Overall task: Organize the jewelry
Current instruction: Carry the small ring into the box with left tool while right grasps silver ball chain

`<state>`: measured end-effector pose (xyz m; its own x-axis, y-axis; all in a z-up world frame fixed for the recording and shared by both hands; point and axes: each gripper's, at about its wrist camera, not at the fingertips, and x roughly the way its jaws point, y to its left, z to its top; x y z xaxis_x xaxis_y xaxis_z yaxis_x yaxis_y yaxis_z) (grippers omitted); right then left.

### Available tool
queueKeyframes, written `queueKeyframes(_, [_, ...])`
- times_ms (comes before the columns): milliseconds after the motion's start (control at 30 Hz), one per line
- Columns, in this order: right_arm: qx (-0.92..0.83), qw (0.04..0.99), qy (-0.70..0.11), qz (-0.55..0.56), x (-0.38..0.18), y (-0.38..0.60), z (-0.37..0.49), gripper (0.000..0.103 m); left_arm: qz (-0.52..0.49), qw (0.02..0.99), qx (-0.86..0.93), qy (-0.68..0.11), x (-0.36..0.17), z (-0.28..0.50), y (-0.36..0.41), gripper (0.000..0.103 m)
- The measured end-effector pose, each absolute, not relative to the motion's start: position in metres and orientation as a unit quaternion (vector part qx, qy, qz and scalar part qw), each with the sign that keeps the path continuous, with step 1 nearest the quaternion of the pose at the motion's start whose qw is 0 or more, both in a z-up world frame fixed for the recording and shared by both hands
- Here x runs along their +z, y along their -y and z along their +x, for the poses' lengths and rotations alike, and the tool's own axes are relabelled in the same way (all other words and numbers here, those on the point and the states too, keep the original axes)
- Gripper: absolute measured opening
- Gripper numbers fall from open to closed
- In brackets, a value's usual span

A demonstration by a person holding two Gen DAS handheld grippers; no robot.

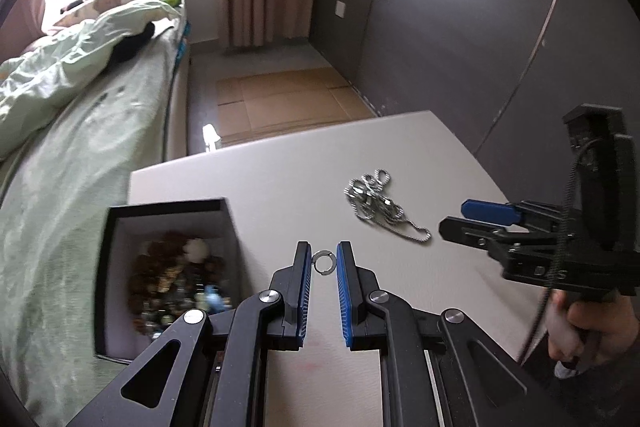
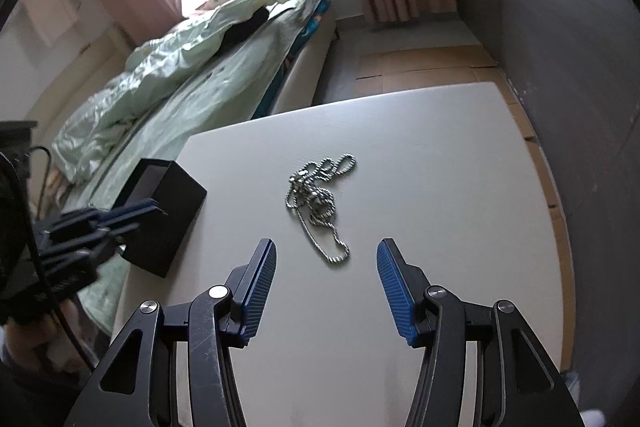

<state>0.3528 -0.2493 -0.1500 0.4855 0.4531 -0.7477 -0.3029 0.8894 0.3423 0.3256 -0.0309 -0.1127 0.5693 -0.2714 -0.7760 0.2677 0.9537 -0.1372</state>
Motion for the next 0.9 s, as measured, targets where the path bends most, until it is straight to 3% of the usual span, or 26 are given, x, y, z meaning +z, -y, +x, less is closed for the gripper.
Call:
queueKeyframes(700, [0.223, 0.828, -0.511, -0.057, -0.175, 0.177, 0.417, 0.054, -0.069, 0.891, -0.089, -0.439, -0.104, 0.335, -0.061, 0.013])
queueKeyframes(767, [0.212, 0.827, -0.512, -0.095, -0.174, 0.17, 0.417, 0.04, -0.084, 0.888, -0.093, -0.443, -0.104, 0.337, -0.065, 0.014])
queueKeyframes(800, [0.211, 0.826, -0.513, -0.105, -0.174, 0.168, 0.416, 0.025, -0.087, 0.886, -0.091, -0.447, -0.105, 0.338, -0.066, 0.014])
queueKeyframes(833, [0.221, 0.819, -0.52, -0.1, -0.172, 0.168, 0.416, 0.018, -0.088, 0.884, -0.089, -0.45, -0.105, 0.339, -0.067, 0.014])
queueKeyframes(900, [0.227, 0.812, -0.529, -0.098, -0.17, 0.169, 0.416, 0.018, -0.093, 0.883, -0.087, -0.452, -0.105, 0.34, -0.07, 0.017])
